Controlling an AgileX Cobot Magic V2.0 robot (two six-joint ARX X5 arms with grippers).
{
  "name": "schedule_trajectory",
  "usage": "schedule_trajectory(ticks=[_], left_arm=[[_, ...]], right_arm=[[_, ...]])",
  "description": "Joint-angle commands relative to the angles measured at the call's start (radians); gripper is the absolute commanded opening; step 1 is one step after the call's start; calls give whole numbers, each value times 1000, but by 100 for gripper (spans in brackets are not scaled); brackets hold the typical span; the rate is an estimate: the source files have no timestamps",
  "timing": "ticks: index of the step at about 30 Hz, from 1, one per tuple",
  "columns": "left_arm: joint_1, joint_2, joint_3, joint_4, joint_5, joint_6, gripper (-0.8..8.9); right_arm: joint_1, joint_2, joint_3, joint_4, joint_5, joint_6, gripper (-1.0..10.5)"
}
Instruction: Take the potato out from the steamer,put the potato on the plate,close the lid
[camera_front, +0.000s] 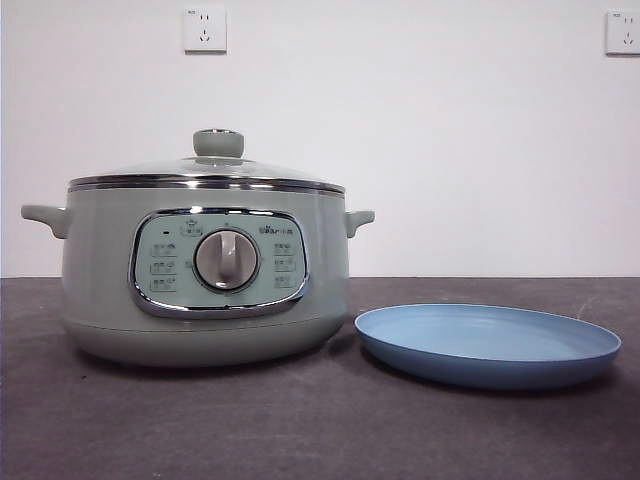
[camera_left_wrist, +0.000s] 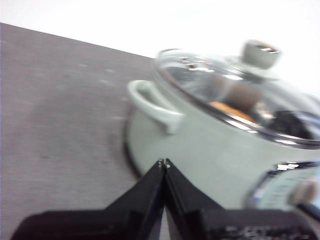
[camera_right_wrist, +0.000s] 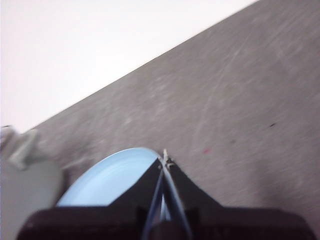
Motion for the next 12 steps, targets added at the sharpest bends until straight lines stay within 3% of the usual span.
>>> schedule_trajectory(ticks=[1, 4, 12], left_arm=[[3, 0, 61, -13, 38, -66, -6], [3, 16, 153, -53, 33, -67, -6], [3, 232, 460, -68, 27, 13, -6]], right_arm=[[0, 11, 66, 13, -27, 60, -11], [0, 58, 164, 4, -24, 51, -11], [0, 330, 529, -25, -65, -74, -10]])
